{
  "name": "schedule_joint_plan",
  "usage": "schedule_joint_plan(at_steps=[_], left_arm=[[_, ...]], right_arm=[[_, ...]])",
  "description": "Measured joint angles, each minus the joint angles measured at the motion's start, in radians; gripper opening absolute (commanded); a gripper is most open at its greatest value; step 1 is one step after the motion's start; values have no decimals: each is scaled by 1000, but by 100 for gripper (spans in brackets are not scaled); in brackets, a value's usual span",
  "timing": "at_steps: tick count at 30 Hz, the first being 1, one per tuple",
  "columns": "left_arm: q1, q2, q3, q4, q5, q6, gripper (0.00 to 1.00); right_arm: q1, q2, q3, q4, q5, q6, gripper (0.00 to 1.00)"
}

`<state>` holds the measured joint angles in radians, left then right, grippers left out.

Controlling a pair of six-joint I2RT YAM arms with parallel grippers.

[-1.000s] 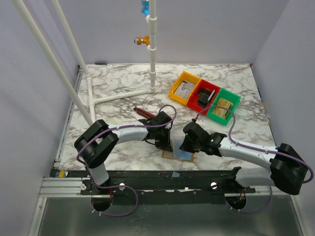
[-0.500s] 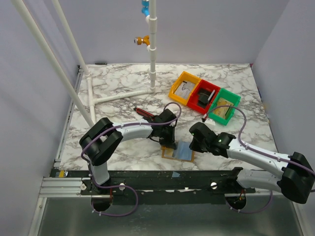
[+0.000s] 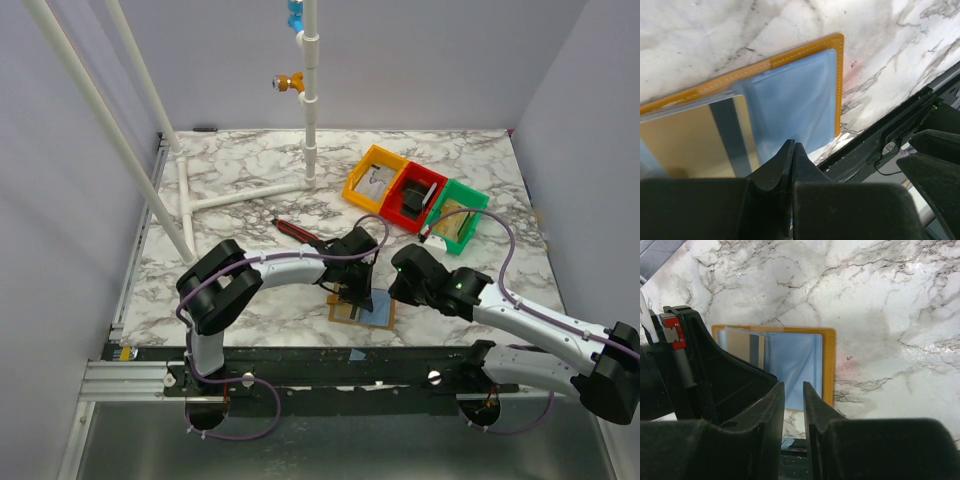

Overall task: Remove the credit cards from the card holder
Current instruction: Remove the credit card from the card holder.

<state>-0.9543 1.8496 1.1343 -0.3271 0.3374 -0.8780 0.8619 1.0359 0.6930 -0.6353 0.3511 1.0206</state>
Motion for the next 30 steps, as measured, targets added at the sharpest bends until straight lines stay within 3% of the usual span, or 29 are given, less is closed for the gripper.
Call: schedule_joint_plan(at_steps=[15, 30], left_arm=[[-53, -9, -3, 5, 43, 3, 0], [-63, -229, -65, -26, 29, 7, 0]], right_arm=[[-35, 23, 0, 20, -17, -1, 29], [-66, 150, -9, 199, -144, -27, 27]])
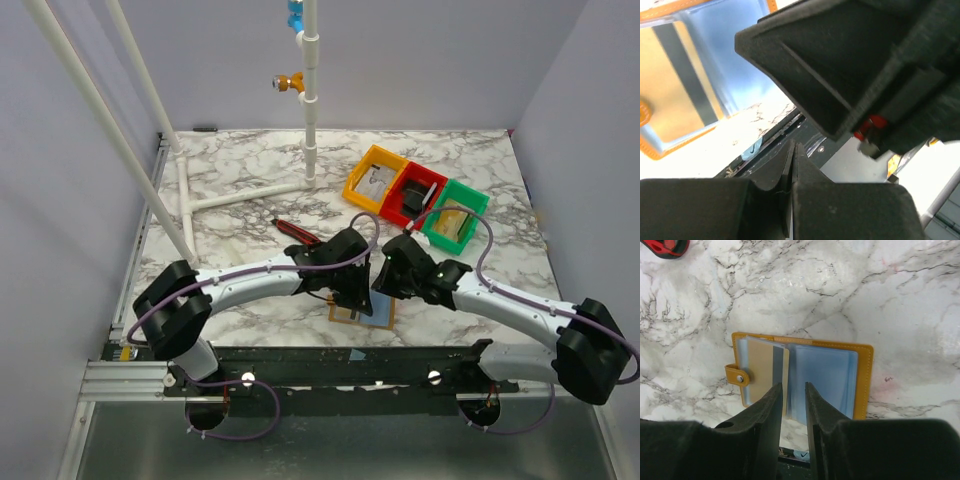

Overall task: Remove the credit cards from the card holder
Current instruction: Remove the credit card from the card holder.

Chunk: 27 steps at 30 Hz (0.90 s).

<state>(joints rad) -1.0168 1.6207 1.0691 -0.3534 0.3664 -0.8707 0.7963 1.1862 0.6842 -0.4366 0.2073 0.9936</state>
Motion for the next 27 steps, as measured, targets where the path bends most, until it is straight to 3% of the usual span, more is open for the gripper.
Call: schedule_joint_plan(at_steps=[8, 13, 27], left_arm=[[75, -88, -55, -55, -71, 23, 0], [146, -45, -67, -55, -90, 59, 0], [161, 62, -120, -38, -131, 85, 0]], right_arm=[[0, 89, -68, 148, -134, 8, 27], [0, 129, -129, 228, -219, 35, 26], [-6, 176, -173, 391, -278, 81, 26]])
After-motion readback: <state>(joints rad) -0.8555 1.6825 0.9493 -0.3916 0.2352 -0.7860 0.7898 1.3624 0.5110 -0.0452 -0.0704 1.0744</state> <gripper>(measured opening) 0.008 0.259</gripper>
